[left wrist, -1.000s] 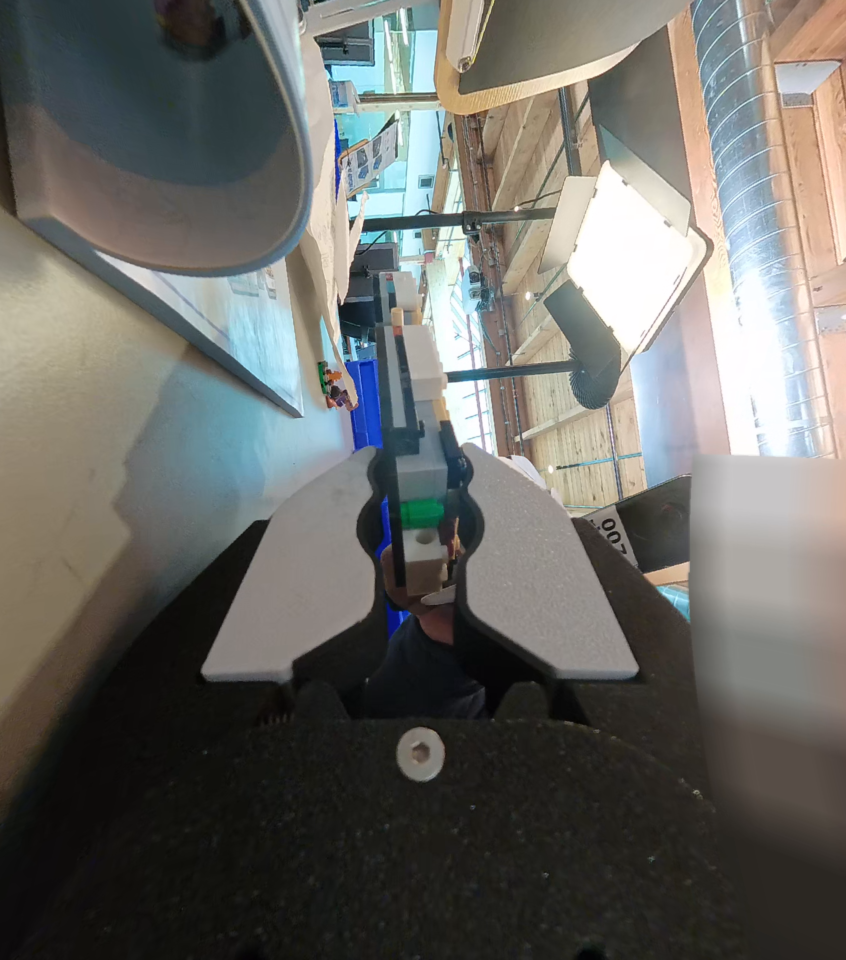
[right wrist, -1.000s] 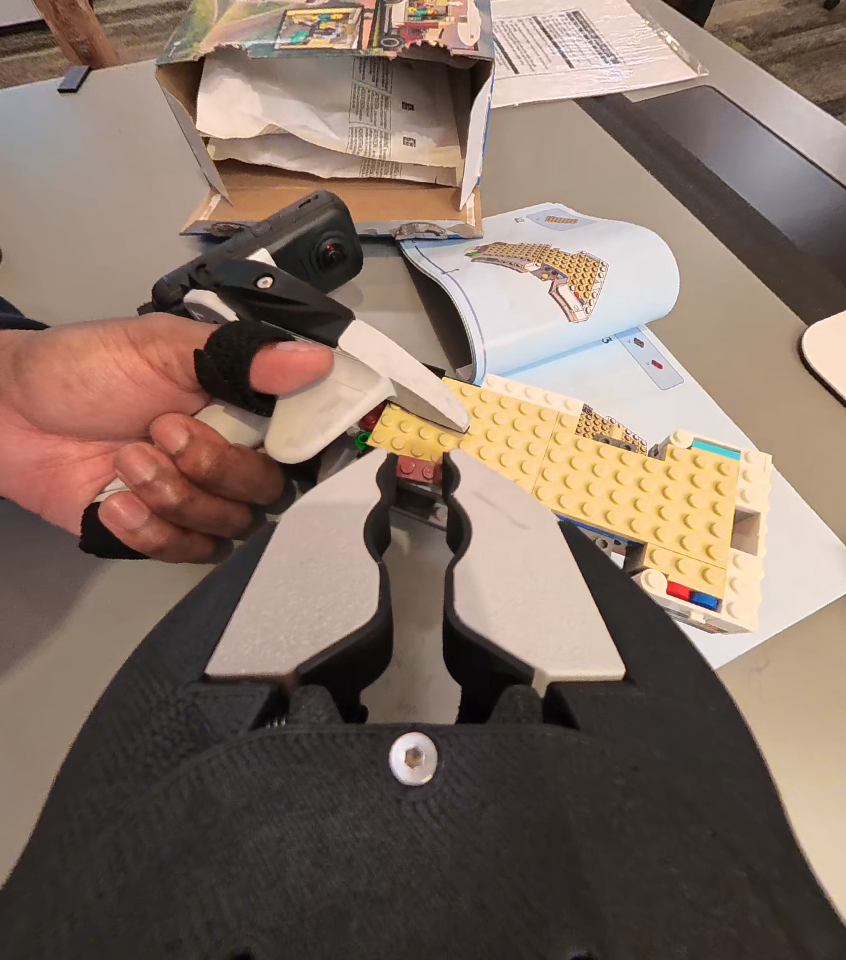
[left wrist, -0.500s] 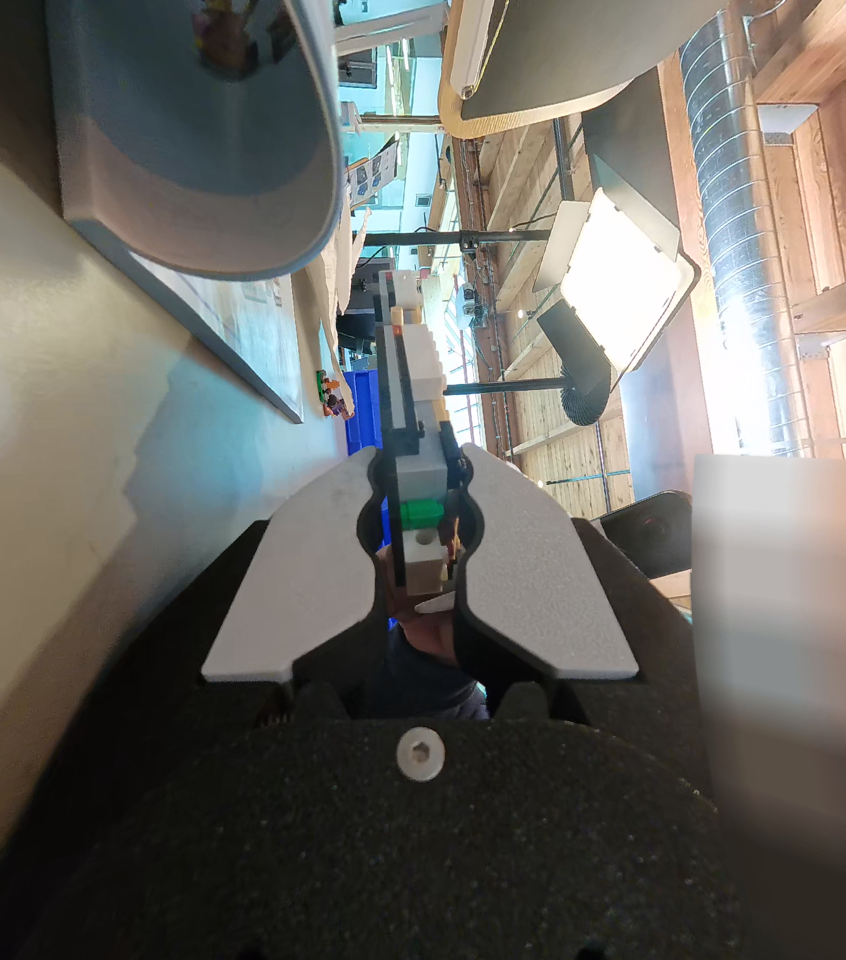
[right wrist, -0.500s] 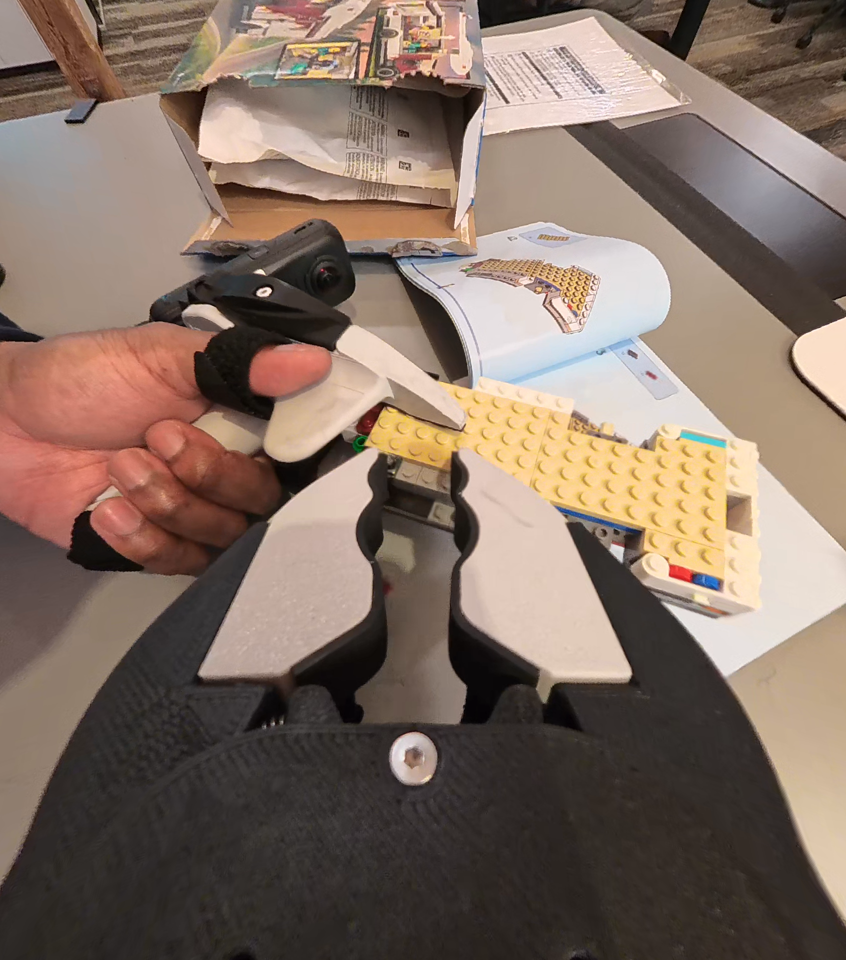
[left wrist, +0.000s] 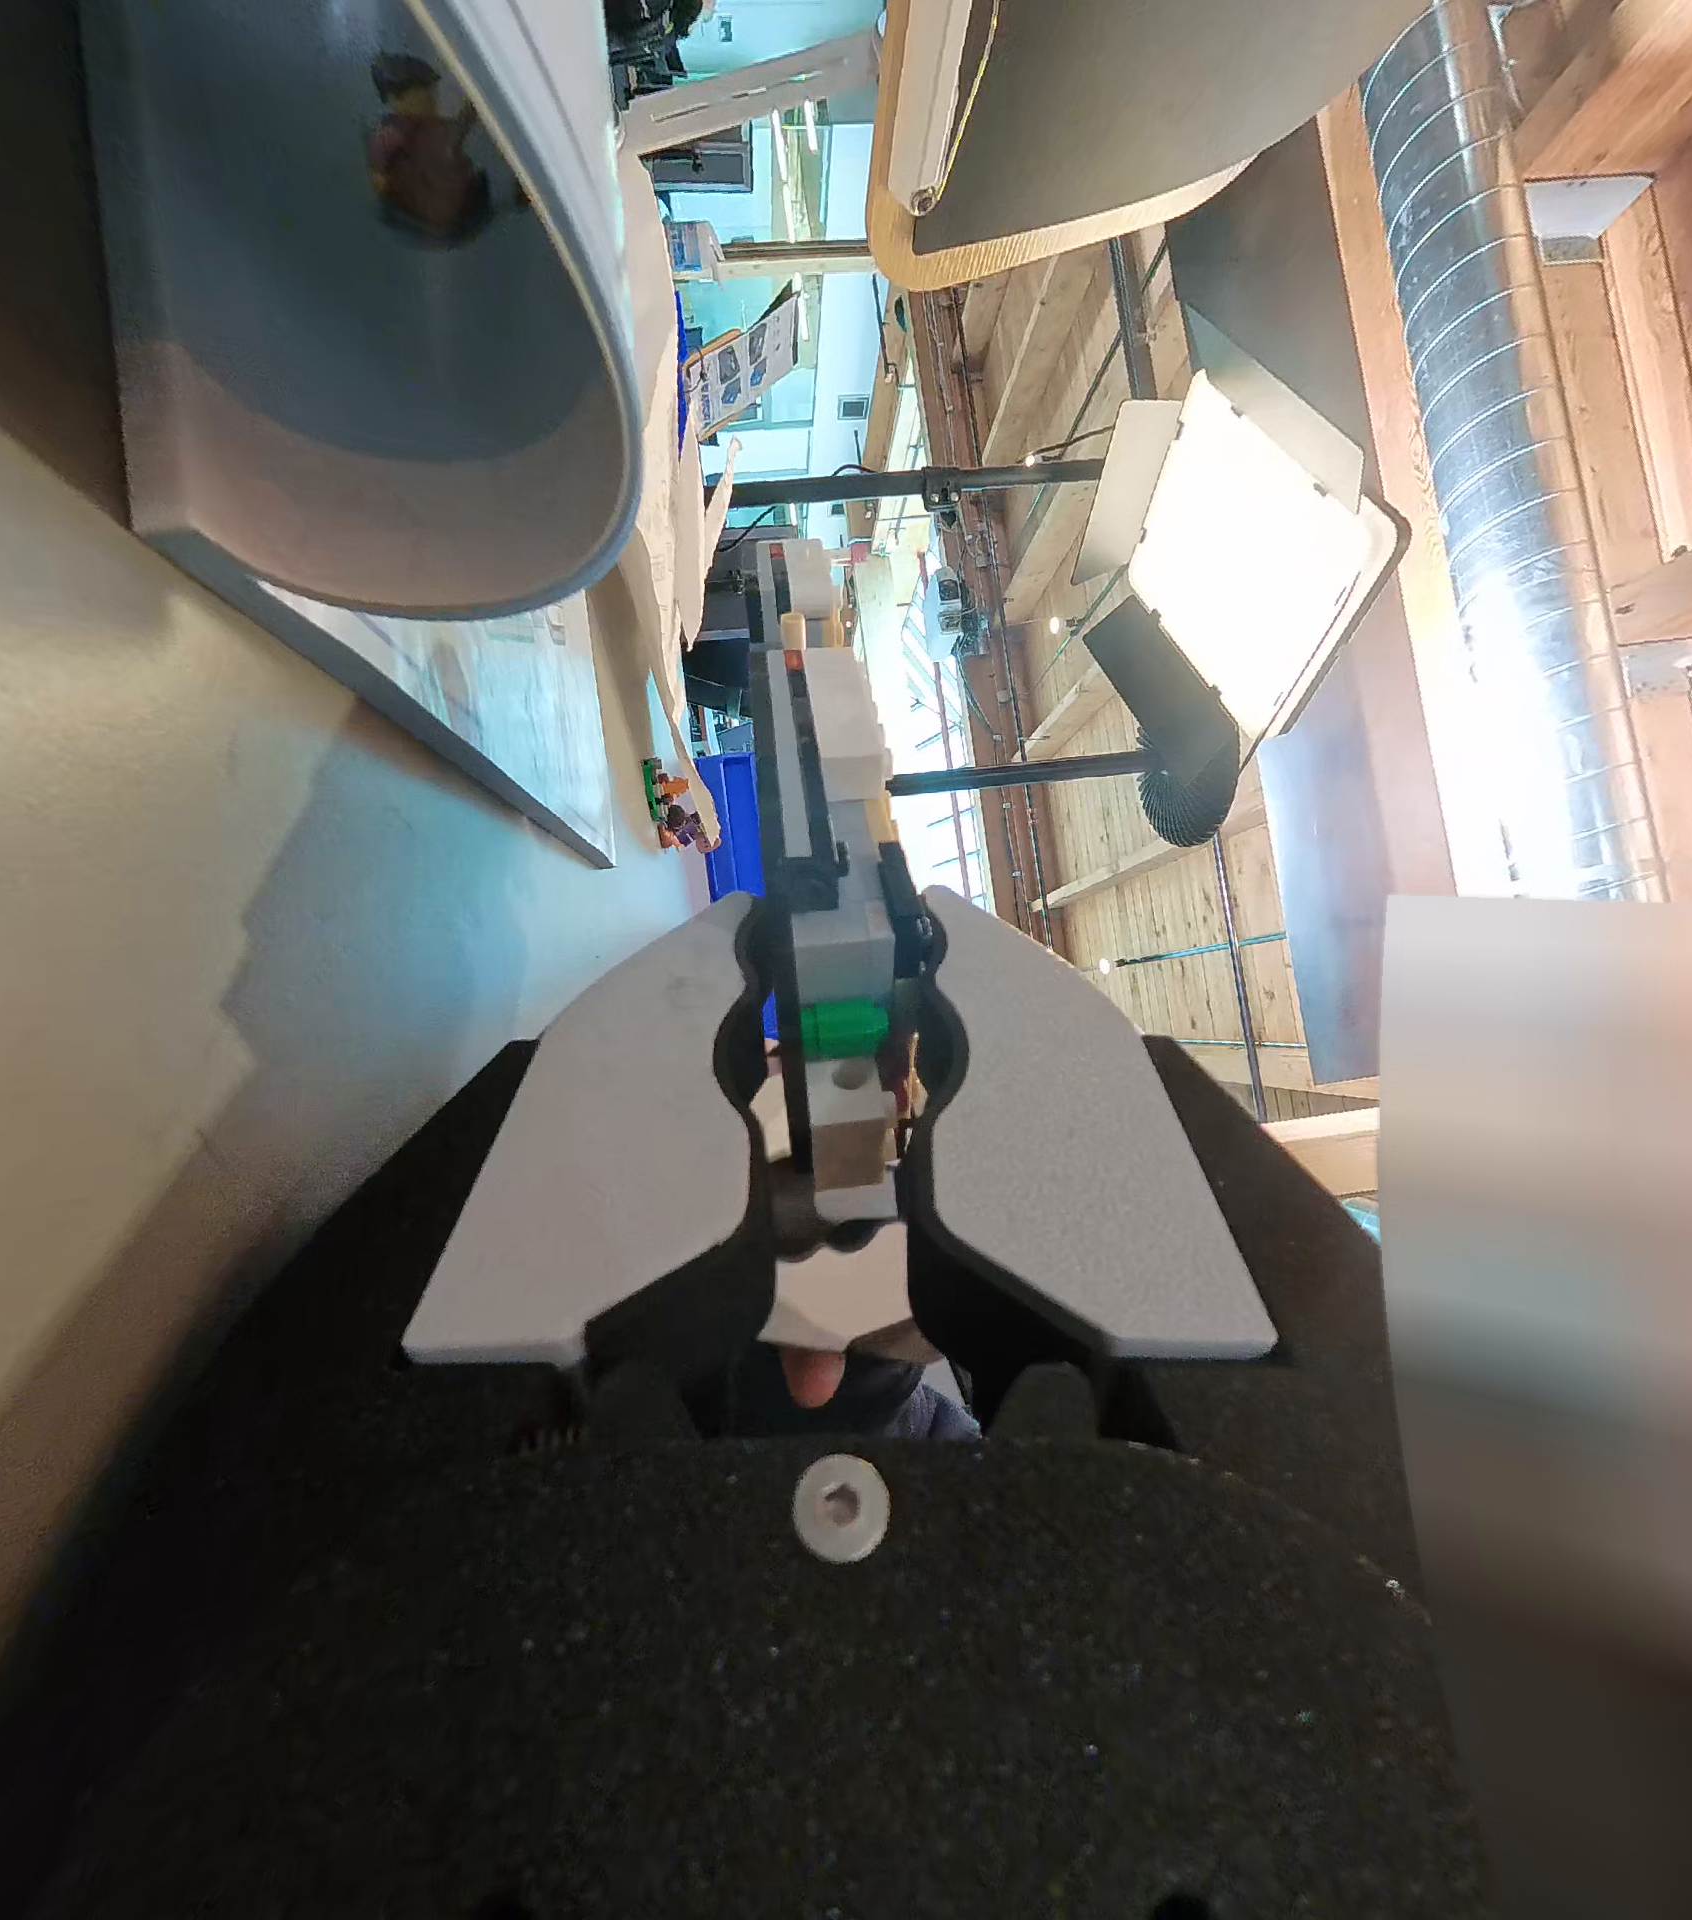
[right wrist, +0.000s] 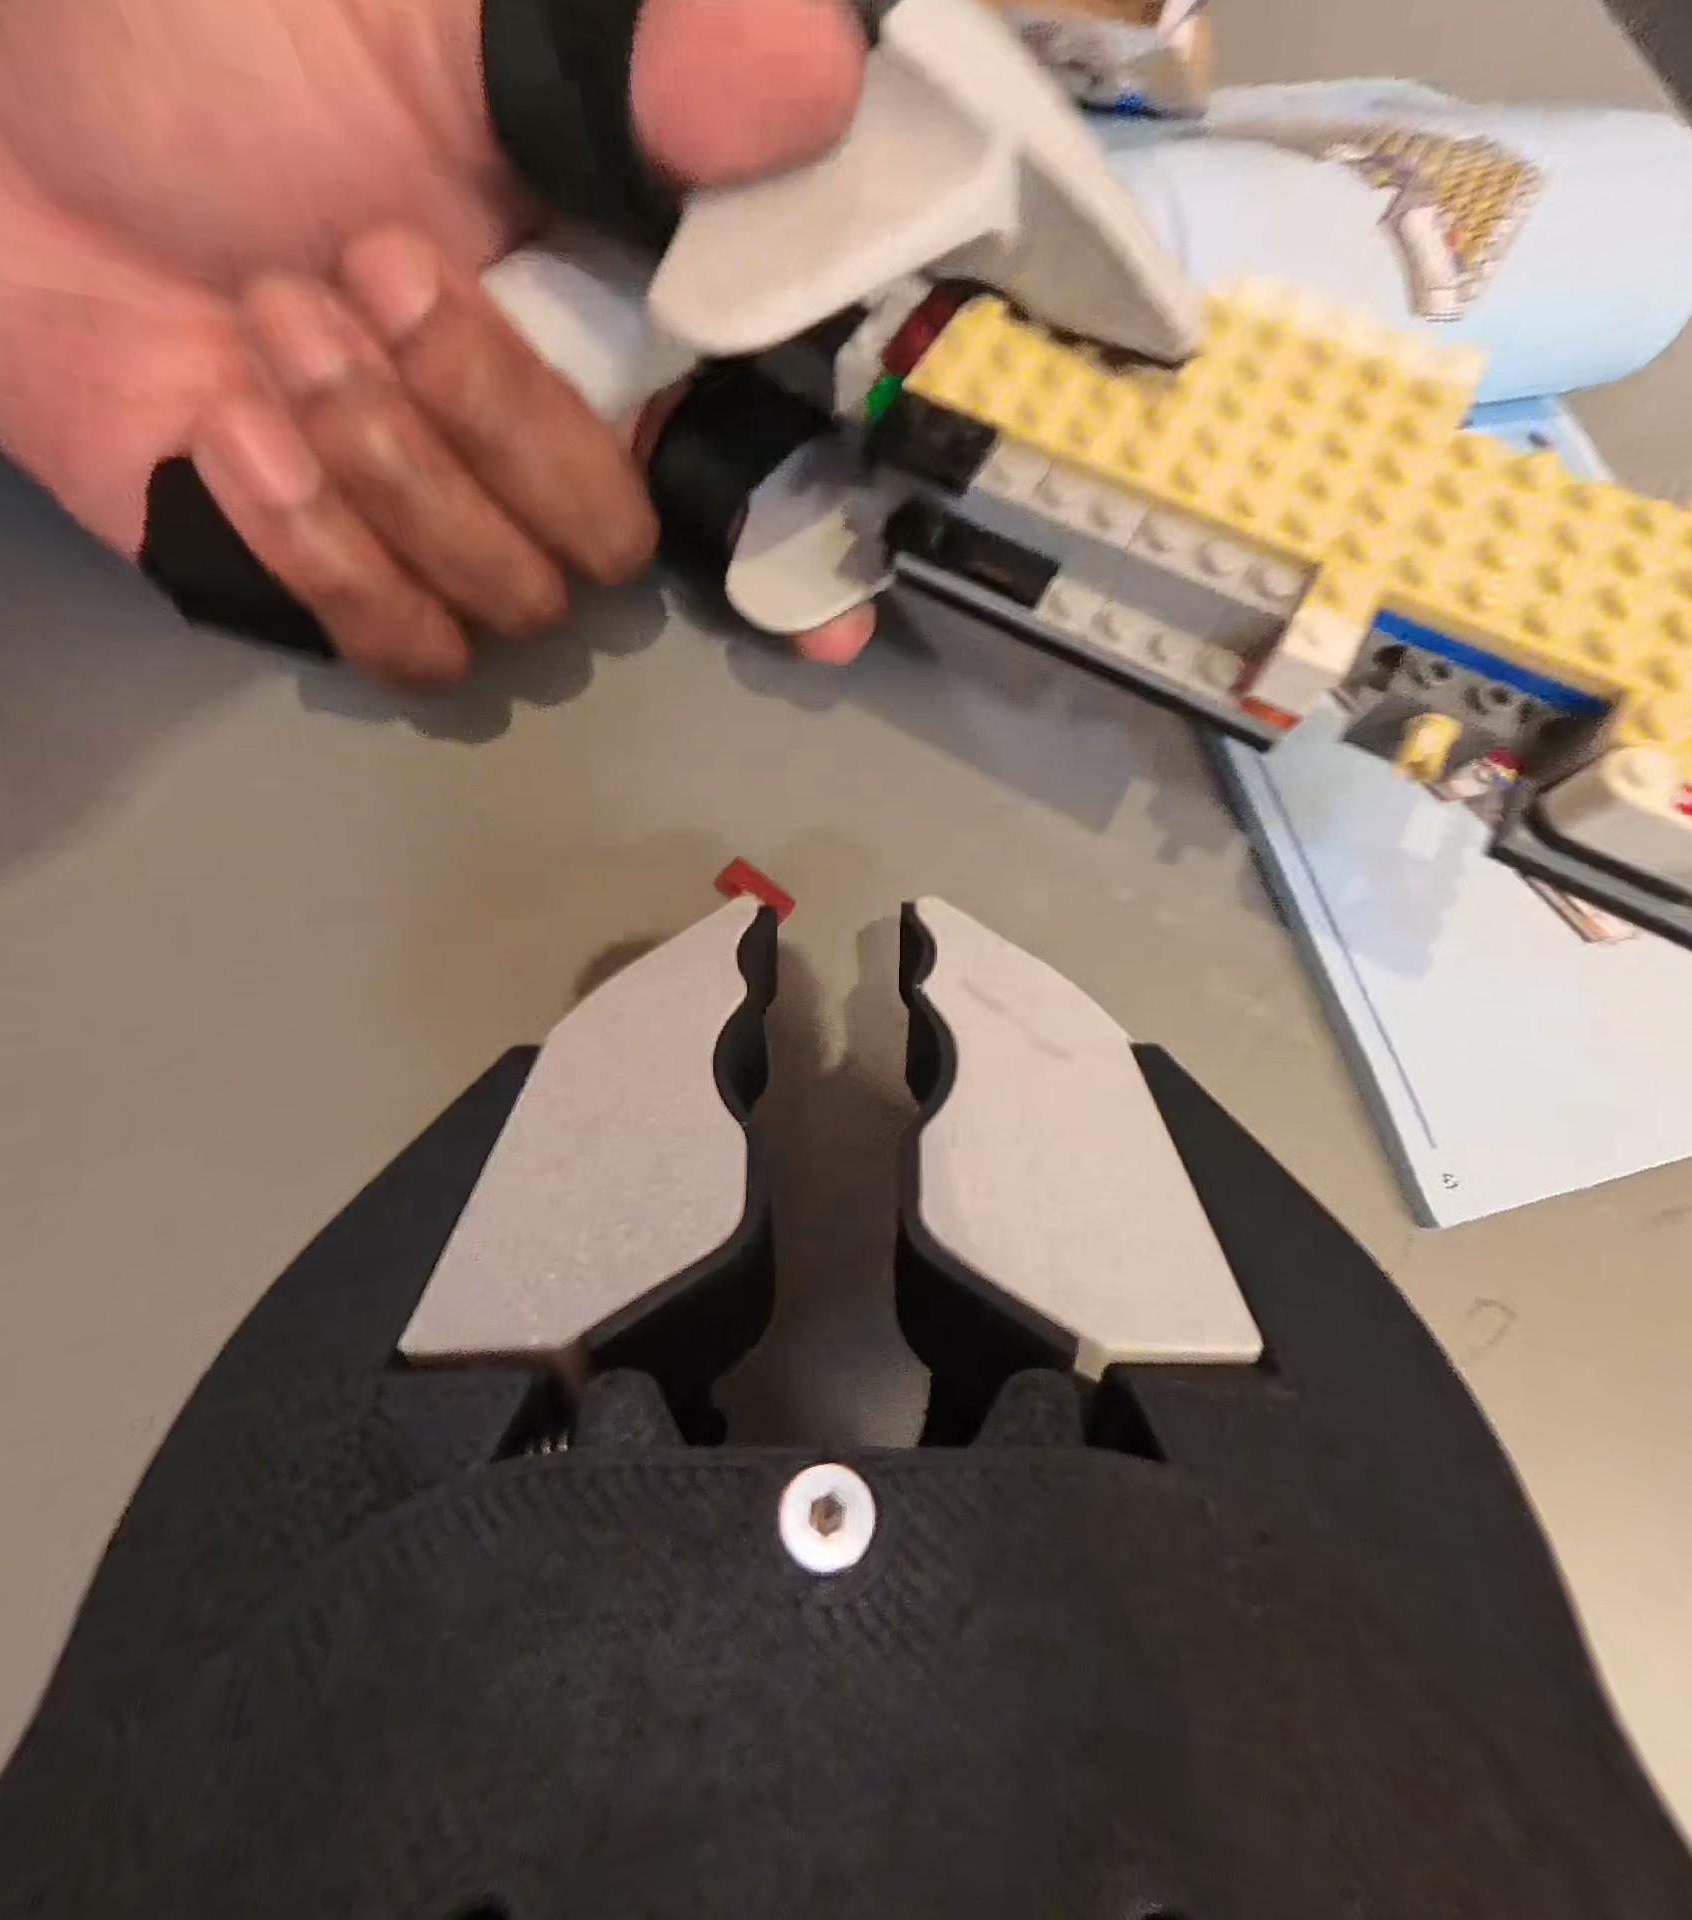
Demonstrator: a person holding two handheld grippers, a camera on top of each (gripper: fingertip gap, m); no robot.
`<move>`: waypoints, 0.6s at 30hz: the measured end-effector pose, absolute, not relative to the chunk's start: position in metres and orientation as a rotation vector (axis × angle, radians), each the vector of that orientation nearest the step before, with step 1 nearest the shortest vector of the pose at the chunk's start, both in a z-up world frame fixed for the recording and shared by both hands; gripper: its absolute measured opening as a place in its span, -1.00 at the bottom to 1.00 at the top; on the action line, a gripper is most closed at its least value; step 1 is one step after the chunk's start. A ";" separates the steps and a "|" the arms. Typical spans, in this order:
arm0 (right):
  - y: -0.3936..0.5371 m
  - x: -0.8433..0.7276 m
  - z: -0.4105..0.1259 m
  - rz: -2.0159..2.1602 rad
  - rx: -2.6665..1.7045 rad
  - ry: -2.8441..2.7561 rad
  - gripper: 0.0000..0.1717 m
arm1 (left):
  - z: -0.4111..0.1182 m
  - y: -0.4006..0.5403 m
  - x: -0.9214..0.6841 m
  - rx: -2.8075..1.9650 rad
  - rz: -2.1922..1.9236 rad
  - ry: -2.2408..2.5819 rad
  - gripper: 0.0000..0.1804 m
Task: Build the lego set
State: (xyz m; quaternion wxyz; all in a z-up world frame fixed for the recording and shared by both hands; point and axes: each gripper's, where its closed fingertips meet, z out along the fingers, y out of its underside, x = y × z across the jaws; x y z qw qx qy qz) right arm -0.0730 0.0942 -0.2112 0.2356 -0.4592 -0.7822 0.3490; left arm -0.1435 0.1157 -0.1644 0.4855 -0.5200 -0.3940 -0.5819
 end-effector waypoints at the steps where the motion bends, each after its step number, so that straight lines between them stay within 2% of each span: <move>1: 0.091 -0.072 -0.213 0.943 -1.223 -2.174 -0.74 | -0.164 0.116 -0.143 -1.266 -1.416 -0.958 -0.73; 18: 0.075 -0.074 -0.222 1.055 -0.892 -2.487 -0.69 | -0.164 0.117 -0.134 -1.306 -1.430 -0.933 -0.73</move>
